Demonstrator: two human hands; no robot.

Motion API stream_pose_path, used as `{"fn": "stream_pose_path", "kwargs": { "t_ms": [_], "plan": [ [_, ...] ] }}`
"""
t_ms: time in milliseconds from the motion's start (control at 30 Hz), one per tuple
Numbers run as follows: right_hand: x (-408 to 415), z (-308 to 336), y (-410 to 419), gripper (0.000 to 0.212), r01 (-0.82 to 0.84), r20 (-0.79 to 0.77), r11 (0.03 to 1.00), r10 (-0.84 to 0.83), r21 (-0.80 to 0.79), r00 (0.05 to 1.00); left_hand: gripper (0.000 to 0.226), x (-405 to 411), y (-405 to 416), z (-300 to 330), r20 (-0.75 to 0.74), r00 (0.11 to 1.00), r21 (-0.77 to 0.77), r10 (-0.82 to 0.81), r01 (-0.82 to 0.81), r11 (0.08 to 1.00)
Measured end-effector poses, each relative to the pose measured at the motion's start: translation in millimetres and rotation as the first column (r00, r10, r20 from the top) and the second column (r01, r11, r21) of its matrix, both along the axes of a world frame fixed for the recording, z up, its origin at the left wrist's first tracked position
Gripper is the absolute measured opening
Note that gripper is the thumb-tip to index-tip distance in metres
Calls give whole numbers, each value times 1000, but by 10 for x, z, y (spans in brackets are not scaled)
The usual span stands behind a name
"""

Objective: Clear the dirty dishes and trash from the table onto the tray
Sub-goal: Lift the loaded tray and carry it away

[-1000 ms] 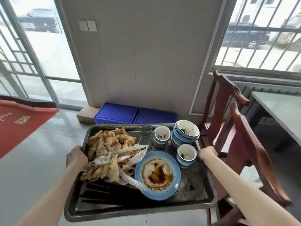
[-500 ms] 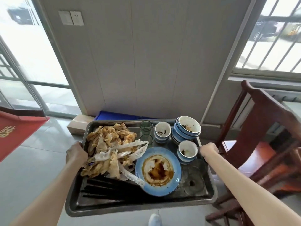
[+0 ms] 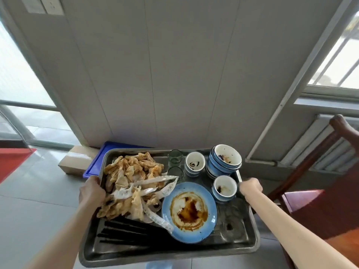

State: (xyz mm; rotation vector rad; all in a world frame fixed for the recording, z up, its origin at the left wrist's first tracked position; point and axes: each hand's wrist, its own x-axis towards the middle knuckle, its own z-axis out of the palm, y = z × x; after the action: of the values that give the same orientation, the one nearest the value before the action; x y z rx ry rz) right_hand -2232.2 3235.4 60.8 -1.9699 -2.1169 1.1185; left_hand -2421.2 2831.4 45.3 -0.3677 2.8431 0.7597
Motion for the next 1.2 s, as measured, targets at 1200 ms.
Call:
{"fn": "stream_pose_path", "kwargs": {
  "t_ms": [1200],
  "plan": [
    [-2126,-4066,2087,33,182,-11,982,-181,58,983,44,-2872,2463,-3982,-30,972,125,-234,236,964]
  ]
}}
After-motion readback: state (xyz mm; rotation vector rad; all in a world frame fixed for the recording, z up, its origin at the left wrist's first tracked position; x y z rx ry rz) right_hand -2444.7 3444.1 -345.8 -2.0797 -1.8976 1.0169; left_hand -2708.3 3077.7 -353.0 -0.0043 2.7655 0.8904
